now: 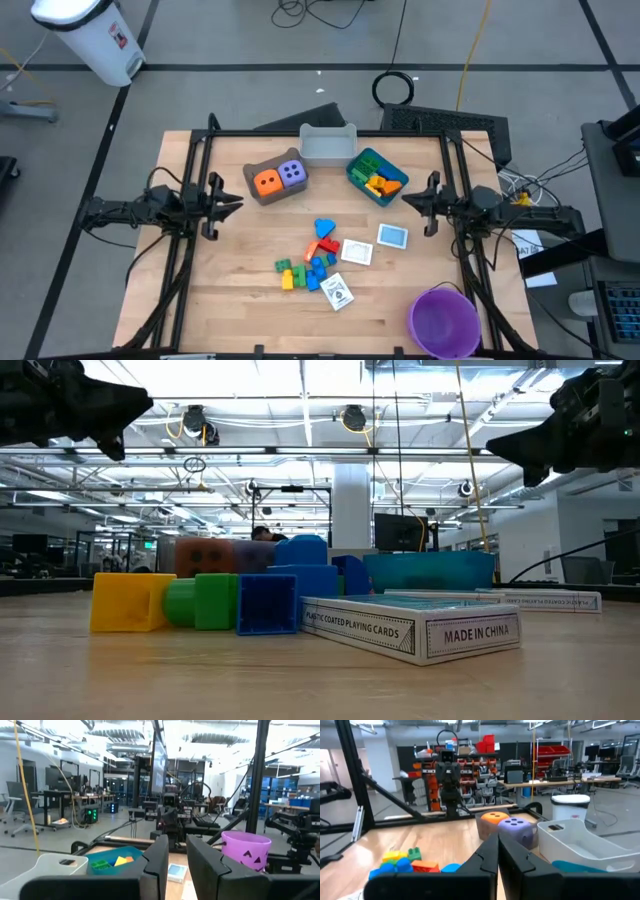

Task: Pick & Place Toys
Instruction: Put the green 4 studs game piece into the blue bin

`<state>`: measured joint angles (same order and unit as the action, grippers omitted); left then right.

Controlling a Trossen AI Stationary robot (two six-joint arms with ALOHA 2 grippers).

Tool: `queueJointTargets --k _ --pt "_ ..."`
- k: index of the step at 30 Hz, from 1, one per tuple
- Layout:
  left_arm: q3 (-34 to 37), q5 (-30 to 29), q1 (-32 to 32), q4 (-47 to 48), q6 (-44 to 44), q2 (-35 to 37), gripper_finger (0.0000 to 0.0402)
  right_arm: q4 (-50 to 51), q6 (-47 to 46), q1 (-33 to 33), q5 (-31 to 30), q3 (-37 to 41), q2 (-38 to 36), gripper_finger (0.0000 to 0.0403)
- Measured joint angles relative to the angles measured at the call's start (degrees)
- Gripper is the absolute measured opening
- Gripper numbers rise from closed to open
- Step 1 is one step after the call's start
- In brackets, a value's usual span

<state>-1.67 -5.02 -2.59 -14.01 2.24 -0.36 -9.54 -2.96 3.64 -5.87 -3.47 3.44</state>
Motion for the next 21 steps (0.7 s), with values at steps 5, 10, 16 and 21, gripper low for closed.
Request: queueJointTargets --k 5,10,16,21 --pt "0.0 0.0 0.0 -0.3 -0.2 0.0 0.0076 0.9 -2.0 0.0 0.0 0.1 0.2 0.0001" --pt "0.0 -2.6 0.0 -2.0 11.1 0.0 0.0079 0.8 -2.3 0.0 0.0 0.1 0.2 0.0002" --pt "-3.0 0.5 -1.0 -3.6 21.4 -6.3 0.0147 0.8 -2.4 0.0 0.0 0.2 0.2 0.0006" --pt "-9.8 8.6 -6.3 -2.5 24.8 -21.6 0.0235 0.8 -2.4 0.0 0.0 0.2 0.2 0.0003"
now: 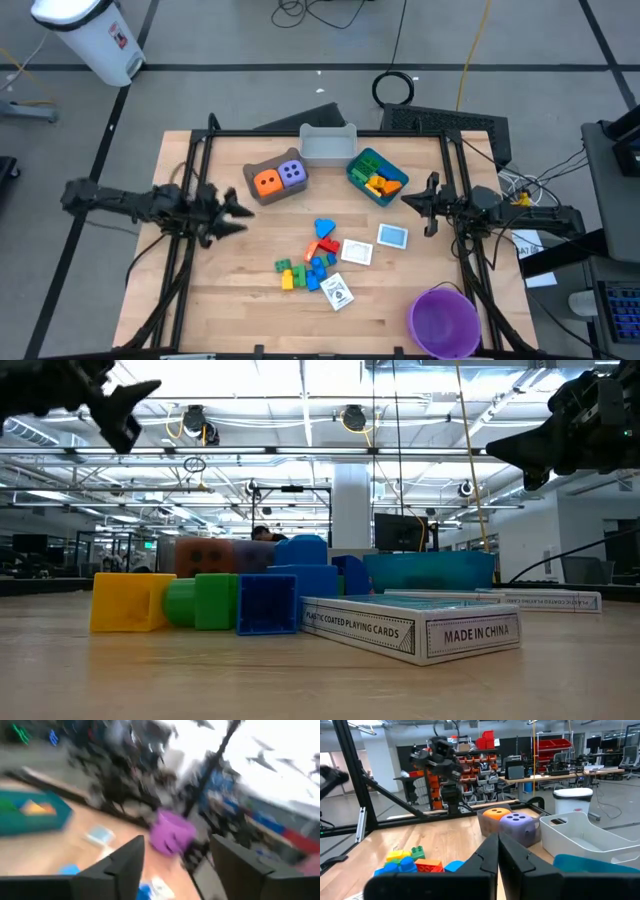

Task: Pick & Place Toys
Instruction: Put the green 4 studs game piece into the blue bin

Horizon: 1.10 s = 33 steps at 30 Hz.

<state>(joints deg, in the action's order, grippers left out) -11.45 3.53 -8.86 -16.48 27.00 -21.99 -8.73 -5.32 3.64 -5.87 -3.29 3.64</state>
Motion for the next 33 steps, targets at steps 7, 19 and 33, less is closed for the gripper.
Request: queueJointTargets --k 7,19,33 --pt "-16.3 -1.9 -12.1 11.9 -5.2 -28.4 0.0250 0.0 0.0 0.0 0.0 0.0 0.0 0.0004" --pt "-29.2 -7.7 -17.2 27.5 -2.0 -56.8 0.0206 0.0 0.0 0.0 0.0 0.0 0.0 0.0004" --pt "-29.2 -9.6 -14.8 24.4 6.8 -64.3 0.0201 0.0 0.0 0.0 0.0 0.1 0.0 0.0003"
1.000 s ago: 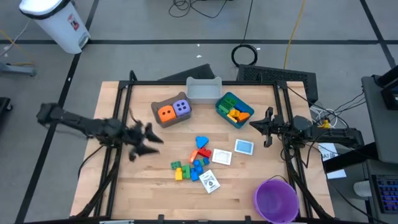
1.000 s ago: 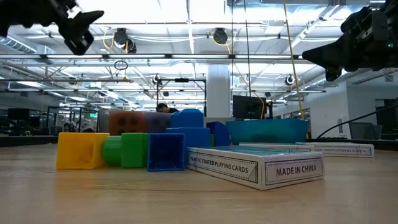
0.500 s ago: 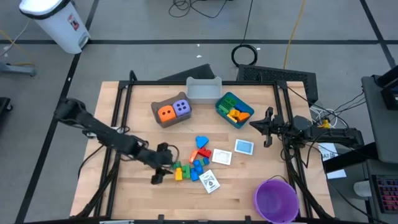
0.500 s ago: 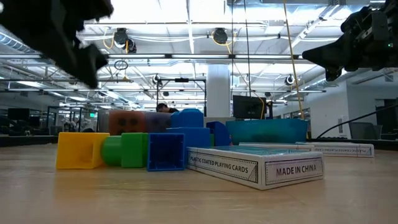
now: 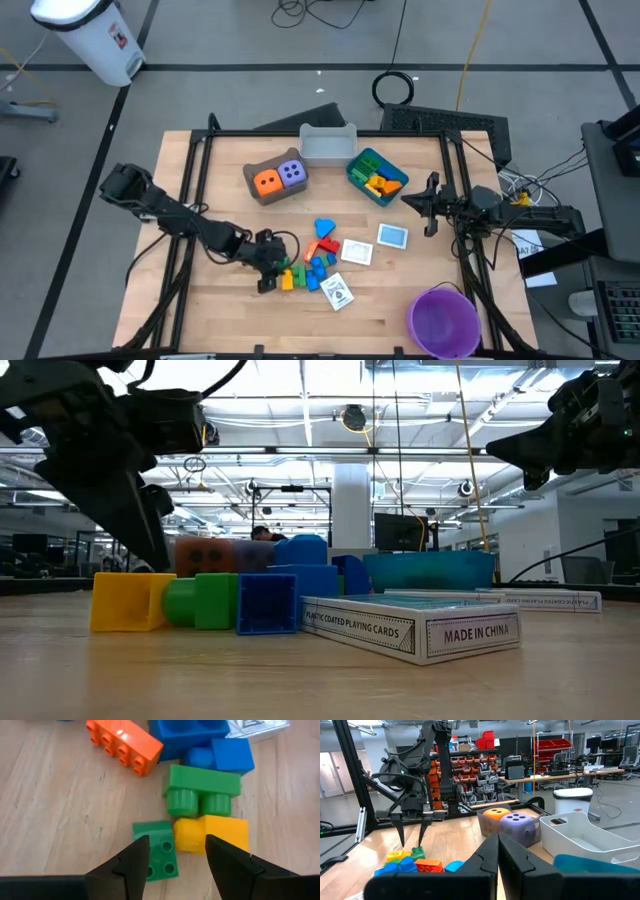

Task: Pick & Place Toys
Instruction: Put the green 4 studs game piece into the blue bin

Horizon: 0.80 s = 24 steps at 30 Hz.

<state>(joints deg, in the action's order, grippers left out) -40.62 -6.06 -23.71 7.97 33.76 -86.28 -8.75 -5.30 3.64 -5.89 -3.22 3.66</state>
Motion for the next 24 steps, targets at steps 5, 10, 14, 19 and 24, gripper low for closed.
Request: queueJointTargets --k 5,10,14,19,24 --pt "0.0 0.0 1.2 0.7 2.0 0.0 0.0213 0.0 0.0 0.0 0.0 0.0 0.0 0.0002" --pt "0.0 0.2 0.1 1.4 2.4 0.0 0.0247 0.0 0.0 0.0 0.0 0.0 0.0 0.0004" --pt "0.0 -5.5 -1.1 5.8 2.5 0.0 0.0287 0.0 0.0 0.0 0.0 0.0 0.0 0.0002" --pt "0.0 -6.0 -2.3 5.6 3.1 0.0 0.0321 0.0 0.0 0.0 0.0 0.0 0.0 0.0004" --pt "0.0 -7.3 -4.2 4.1 2.6 -0.7 0.0326 0.0 0.0 0.0 0.0 0.0 0.0 0.0001"
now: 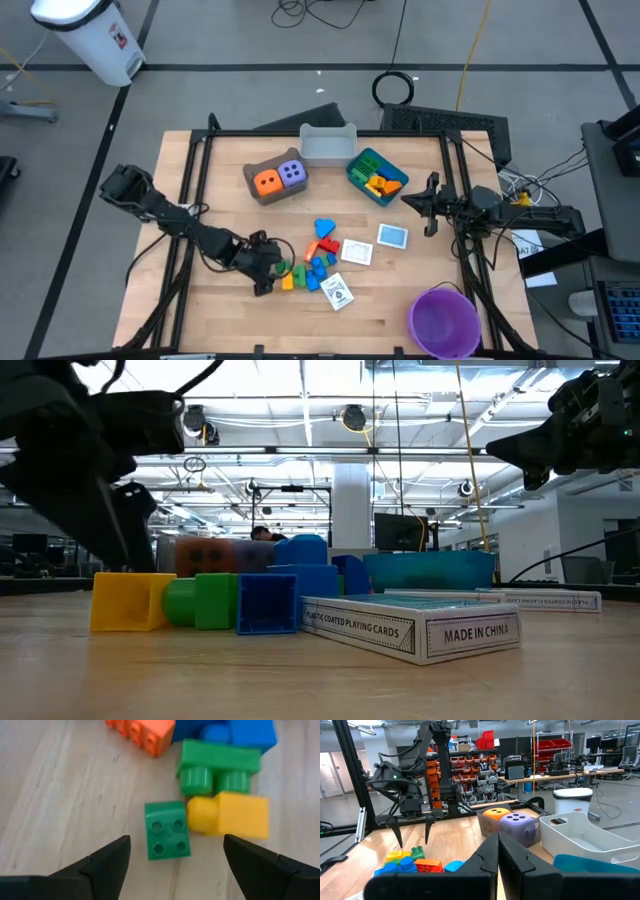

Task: Pick & Place Toys
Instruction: Put the green 4 studs game piece into the blue bin

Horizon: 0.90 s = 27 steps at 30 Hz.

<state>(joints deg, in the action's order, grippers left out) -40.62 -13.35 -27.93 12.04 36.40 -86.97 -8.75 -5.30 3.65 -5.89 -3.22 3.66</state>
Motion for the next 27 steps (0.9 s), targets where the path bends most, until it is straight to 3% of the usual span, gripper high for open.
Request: queueJointTargets --k 10,27 --pt "-0.2 -1.6 -1.0 -0.5 -2.2 -7.0 0.0294 0.0 0.0 0.0 0.0 0.0 0.0 0.0003" --pt "0.0 -5.3 -1.3 -4.5 -4.0 -7.6 0.0236 0.0 0.0 0.0 0.0 0.0 0.0 0.0004"
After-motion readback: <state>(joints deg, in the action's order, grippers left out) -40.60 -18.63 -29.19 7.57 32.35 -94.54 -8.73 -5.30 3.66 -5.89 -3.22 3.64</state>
